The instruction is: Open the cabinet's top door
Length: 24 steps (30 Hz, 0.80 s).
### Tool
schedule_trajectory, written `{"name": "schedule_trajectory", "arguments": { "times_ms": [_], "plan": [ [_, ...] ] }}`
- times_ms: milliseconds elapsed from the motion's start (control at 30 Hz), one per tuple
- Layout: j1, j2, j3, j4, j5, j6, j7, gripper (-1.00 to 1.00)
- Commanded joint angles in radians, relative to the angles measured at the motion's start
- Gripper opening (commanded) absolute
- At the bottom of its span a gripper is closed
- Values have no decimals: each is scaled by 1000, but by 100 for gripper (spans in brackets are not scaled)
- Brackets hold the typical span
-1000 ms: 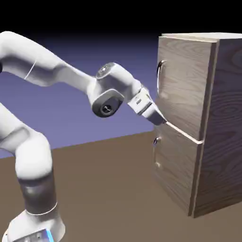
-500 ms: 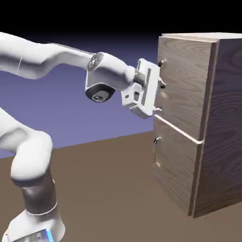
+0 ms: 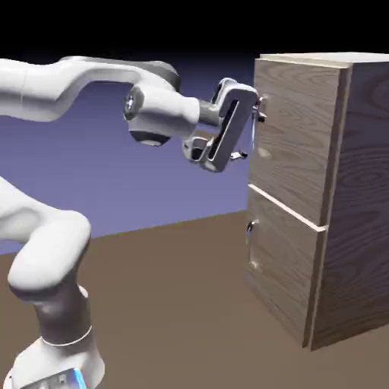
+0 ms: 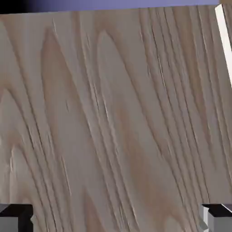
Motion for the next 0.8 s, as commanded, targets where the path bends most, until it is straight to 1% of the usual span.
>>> {"name": "schedule_trajectory", "arguments": {
  "times_ms": [0,767],
  "plan": [
    [-12,-7,15,6,44,-1,17,0],
    [-292,-167,354,136,1044,-27,413,0]
  ]
}}
